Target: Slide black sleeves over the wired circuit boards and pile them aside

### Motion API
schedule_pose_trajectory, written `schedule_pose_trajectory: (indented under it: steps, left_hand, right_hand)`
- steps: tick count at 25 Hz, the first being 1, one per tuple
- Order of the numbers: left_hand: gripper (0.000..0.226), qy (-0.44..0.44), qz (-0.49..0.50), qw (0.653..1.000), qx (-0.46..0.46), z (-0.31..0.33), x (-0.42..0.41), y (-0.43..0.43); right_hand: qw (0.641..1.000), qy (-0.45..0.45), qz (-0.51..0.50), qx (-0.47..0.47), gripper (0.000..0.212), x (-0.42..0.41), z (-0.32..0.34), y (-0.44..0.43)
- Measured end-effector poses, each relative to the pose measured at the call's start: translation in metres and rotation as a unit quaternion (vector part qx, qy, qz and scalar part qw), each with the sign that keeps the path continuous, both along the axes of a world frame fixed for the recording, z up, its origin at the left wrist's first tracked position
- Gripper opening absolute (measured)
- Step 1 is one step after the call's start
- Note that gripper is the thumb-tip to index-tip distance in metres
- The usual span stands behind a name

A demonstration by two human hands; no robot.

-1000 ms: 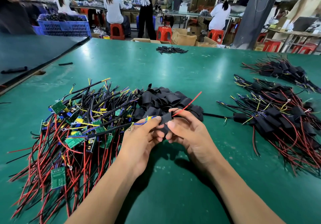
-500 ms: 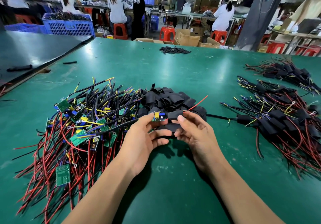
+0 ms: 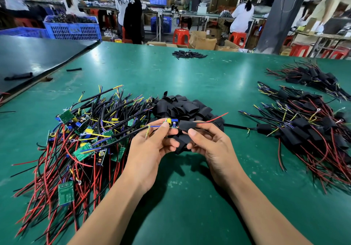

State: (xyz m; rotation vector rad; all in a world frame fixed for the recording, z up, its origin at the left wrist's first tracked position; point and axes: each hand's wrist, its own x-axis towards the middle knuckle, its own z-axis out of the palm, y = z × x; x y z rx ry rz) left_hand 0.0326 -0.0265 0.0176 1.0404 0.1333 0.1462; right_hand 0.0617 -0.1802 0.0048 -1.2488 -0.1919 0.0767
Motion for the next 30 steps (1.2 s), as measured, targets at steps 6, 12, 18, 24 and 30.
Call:
schedule_pose_trajectory:
  steps: [6,12,18,24,30]
  left_hand:
    - [0.010,0.009,0.021,1.000,0.006,-0.0001,0.0013,0.0012]
    - [0.018,0.020,0.006,0.999,0.026,0.0030,-0.0015,0.0019]
    - [0.032,0.040,-0.021,0.998,0.040,0.0008,-0.0015,0.0041]
    - [0.028,0.045,-0.056,0.997,0.035,-0.0006,-0.0015,0.0060]
    - [0.035,0.071,-0.076,0.994,0.028,-0.0009,-0.0010,0.0045]
  right_hand:
    - [0.999,-0.012,-0.025,-0.028,0.027,-0.0011,0.0011,0.0017]
    - [0.999,-0.016,-0.029,-0.032,0.029,-0.0015,0.0012,0.0025]
    - [0.999,-0.013,-0.037,-0.030,0.022,-0.0032,0.0021,0.0029]
    - [0.998,-0.033,-0.044,-0.027,0.012,-0.0048,0.0035,0.0036]
    - [0.998,-0.052,-0.016,-0.024,0.018,-0.0040,0.0061,0.0048]
